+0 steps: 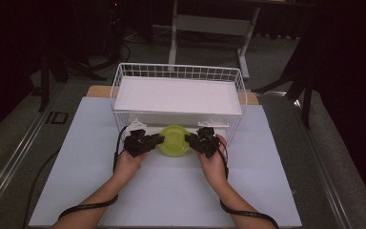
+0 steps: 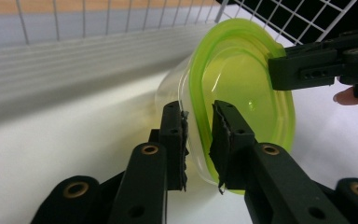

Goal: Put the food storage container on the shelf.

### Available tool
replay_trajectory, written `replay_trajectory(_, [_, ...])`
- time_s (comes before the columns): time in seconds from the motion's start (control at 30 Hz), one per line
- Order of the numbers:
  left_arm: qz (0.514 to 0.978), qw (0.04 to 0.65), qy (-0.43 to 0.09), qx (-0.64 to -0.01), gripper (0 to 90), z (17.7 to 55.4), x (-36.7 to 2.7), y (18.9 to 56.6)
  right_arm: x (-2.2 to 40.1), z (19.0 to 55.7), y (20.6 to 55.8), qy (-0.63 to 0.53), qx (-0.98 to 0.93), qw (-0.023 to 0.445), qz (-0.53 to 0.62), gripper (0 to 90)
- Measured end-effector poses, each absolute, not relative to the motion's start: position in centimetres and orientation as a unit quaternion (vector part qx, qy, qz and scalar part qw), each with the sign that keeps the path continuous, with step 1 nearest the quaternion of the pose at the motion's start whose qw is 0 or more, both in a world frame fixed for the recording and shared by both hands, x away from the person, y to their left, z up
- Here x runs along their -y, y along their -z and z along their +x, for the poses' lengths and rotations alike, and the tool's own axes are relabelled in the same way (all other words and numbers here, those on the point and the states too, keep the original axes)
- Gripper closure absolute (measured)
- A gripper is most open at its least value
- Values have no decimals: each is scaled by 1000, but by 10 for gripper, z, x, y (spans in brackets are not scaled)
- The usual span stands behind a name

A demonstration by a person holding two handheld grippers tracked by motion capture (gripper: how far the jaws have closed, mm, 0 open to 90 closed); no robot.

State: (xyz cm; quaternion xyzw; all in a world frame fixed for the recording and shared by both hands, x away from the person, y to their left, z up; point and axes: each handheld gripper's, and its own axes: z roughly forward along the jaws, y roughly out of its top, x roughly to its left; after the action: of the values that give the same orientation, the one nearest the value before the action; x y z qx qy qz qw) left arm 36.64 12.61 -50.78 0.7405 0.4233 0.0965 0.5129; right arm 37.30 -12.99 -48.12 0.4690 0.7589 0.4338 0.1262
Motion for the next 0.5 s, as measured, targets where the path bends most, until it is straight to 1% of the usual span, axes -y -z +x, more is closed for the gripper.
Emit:
replay_trajectory(0.07, [739,515,-101,-423,737,367,-126,508,129,374,481,-433,-761,133,465,748])
replay_trajectory(0.1, [736,516,-120,-421,723,369,-125,508,127,375,481,-430,-765,161,451,722])
replay_trajectory(0.2, [731,522,-123,-422,712,371,-124,509,126,377,481,-427,-768,175,444,699])
replay_trajectory(0.27, [726,524,-131,-426,677,373,-124,510,124,377,483,-424,-766,196,442,669])
replay_trajectory(0.3, [725,519,-153,-426,669,374,-123,510,123,377,483,-424,-766,201,439,643])
replay_trajectory(0.33, [725,519,-153,-426,665,374,-123,510,122,376,484,-425,-764,207,439,618])
replay_trajectory(0.37, [721,521,-164,-426,657,375,-121,512,121,376,486,-425,-764,218,434,605])
replay_trajectory(0.4, [721,521,-164,-426,644,375,-121,512,121,376,486,-425,-764,218,434,605])
replay_trajectory(0.43, [719,524,-168,-424,644,378,-120,512,120,376,488,-420,-766,234,427,605])
replay_trajectory(0.5, [719,521,-177,-425,644,380,-118,511,120,378,490,-422,-760,240,432,575])
